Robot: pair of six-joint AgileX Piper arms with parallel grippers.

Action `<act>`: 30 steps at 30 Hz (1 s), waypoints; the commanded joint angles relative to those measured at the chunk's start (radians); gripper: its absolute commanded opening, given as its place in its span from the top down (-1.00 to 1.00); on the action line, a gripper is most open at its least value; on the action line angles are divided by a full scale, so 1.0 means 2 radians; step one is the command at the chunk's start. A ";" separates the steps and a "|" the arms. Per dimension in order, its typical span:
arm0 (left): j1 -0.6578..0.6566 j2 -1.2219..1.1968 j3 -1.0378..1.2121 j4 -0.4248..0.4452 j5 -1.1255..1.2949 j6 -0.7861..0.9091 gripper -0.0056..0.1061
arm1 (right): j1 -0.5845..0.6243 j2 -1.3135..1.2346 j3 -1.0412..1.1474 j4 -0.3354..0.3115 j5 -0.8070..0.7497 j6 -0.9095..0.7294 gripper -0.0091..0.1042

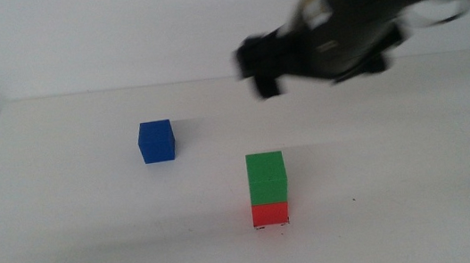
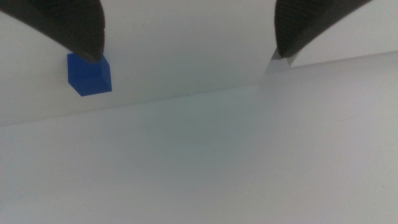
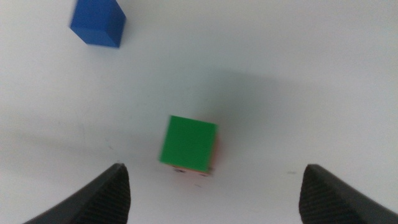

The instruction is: Stack red cubes first, then green, then blue cubes in a specific spot.

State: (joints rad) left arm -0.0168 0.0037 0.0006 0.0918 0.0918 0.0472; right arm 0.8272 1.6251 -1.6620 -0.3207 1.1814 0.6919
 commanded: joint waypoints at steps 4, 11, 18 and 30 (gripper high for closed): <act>-0.002 -0.002 0.000 -0.001 -0.003 -0.005 -0.78 | -0.017 -0.155 0.118 -0.004 -0.032 -0.110 -0.78; -0.002 -0.002 0.000 -0.001 -0.003 -0.005 -0.78 | -0.072 -0.385 0.277 0.075 -0.086 -0.227 -0.78; -0.002 -0.002 0.000 -0.001 -0.003 -0.005 -0.78 | -0.075 -0.522 0.318 0.164 -0.084 -0.326 -0.78; -0.002 -0.002 0.000 -0.001 -0.003 -0.005 -0.78 | -0.074 -0.535 0.319 0.165 -0.096 -0.346 -0.78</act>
State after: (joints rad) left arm -0.0168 0.0037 0.0006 0.0918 0.0918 0.0472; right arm 0.6849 0.5593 -1.0268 0.0092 1.0081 0.0131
